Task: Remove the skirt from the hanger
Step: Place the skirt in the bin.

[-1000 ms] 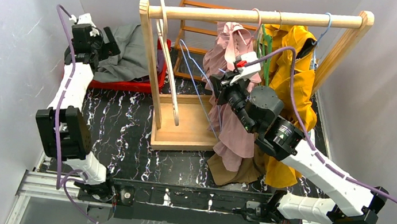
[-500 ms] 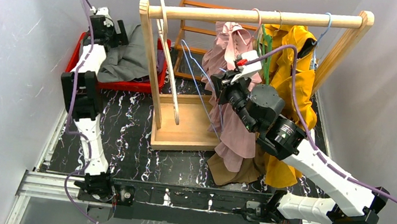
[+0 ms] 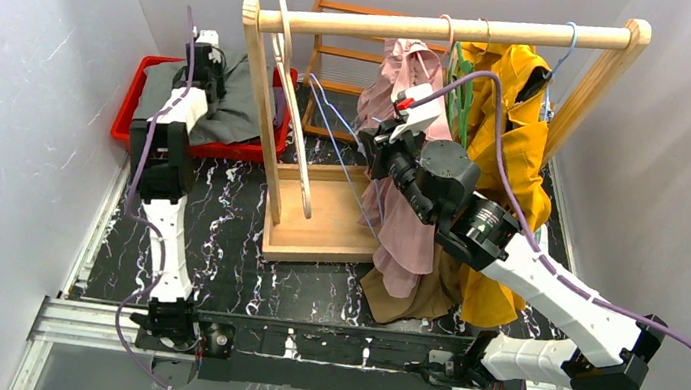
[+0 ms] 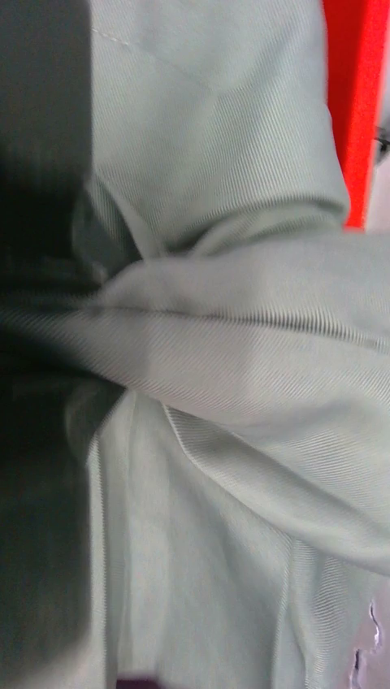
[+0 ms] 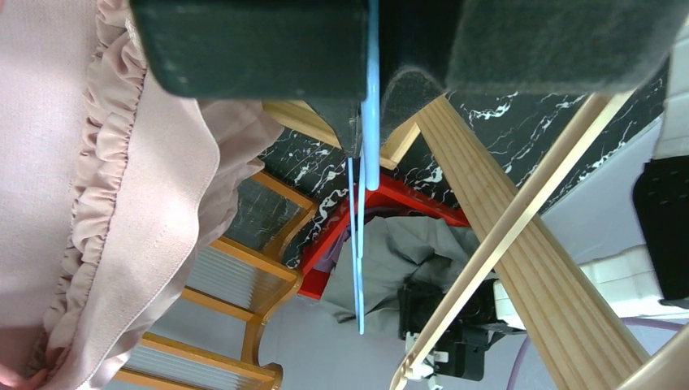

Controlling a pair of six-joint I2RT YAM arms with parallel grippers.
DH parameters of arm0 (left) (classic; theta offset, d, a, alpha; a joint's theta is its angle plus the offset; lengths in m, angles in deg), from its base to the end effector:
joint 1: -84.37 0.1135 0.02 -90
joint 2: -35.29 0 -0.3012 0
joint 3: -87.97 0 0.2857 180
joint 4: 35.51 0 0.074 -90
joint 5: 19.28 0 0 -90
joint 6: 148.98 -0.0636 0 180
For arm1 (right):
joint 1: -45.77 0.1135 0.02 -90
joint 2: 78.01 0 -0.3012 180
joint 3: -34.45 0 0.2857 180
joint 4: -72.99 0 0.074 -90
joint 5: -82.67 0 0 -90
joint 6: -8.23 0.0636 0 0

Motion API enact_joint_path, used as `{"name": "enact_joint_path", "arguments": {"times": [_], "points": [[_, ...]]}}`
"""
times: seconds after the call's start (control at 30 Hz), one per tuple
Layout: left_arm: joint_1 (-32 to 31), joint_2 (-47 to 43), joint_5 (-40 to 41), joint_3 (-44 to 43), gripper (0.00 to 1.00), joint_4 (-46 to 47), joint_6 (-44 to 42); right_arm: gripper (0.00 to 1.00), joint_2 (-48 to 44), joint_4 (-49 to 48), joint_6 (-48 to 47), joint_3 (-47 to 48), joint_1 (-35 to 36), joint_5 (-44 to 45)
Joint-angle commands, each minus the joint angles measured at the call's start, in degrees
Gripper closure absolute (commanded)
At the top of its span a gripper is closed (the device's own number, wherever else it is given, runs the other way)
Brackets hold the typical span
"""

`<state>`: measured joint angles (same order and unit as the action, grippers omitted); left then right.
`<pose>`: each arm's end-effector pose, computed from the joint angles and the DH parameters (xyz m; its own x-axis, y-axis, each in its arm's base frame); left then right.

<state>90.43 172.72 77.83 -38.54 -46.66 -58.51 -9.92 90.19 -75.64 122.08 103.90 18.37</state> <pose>0.6450 0.0764 0.2116 -0.3718 -0.0477 -0.9271 -0.2219 0.9743 0.0389 0.1861 0.2471 0.4939 -0.0359 0.1246 -0.9916 -0.5357 0.8352 0.1243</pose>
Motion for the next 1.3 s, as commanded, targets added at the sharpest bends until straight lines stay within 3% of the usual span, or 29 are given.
{"name": "enact_joint_path", "arguments": {"times": [0.0, 0.03, 0.1, 0.2, 0.37, 0.47, 0.6, 0.83, 0.93, 1.0, 1.03, 1.07, 1.27], "points": [[0.80, -13.64, 0.55, 10.94, 0.91, 5.45, -2.23, 1.00, -0.41, -3.60, 0.28, 2.70, -0.03, -0.77], [1.24, -15.55, -0.37, 12.58, 0.98, 4.98, -1.78, 1.00, -0.42, -3.78, 0.29, 2.57, -0.08, -0.79], [2.54, -18.25, -3.41, 15.16, 1.00, 2.07, -0.09, 1.00, -0.72, -4.12, 0.20, 2.16, -0.08, -0.65], [3.61, -21.62, -7.15, 19.61, 1.00, -1.28, 2.22, 1.00, -1.24, -4.39, 0.24, 1.91, -0.05, -0.83], [4.42, -24.30, -6.77, 31.07, 1.00, 1.58, 3.17, 1.00, -1.70, -4.82, 1.00, 1.61, -0.03, -1.30], [5.69, -21.47, -8.06, 30.38, 1.00, -0.45, 4.75, 1.00, -1.15, -4.34, 1.34, 2.16, -0.03, -1.69], [6.02, -16.34, -9.70, 22.89, 0.97, -8.93, 5.72, 1.00, 0.01, -3.21, 1.98, 4.76, -0.03, -2.03], [6.04, -22.01, -9.94, 21.73, 0.55, -11.57, 8.72, 1.00, 1.03, -1.24, 1.79, 8.10, -0.04, -1.98], [6.04, -26.06, -8.36, 22.46, 0.44, -13.97, 9.55, 1.00, 0.35, 0.54, 1.66, 8.94, -0.08, -1.48], [6.06, -29.16, -6.97, 23.51, 0.24, -15.16, 10.45, 1.00, -0.31, 1.12, 1.69, 8.96, -0.04, -1.08], [6.09, -30.59, -6.15, 24.15, 0.07, -15.42, 10.96, 1.00, -0.44, 1.40, 1.64, 9.00, -0.05, -0.86], [6.07, -32.19, -5.65, 24.79, 0.02, -15.78, 11.52, 1.00, -0.49, 1.79, 1.54, 9.15, -0.08, -0.76], [6.06, -40.04, -5.53, 26.94, 0.01, -18.49, 15.16, 1.00, 0.85, 6.18, 1.42, 12.83, -0.09, -0.55]]}}
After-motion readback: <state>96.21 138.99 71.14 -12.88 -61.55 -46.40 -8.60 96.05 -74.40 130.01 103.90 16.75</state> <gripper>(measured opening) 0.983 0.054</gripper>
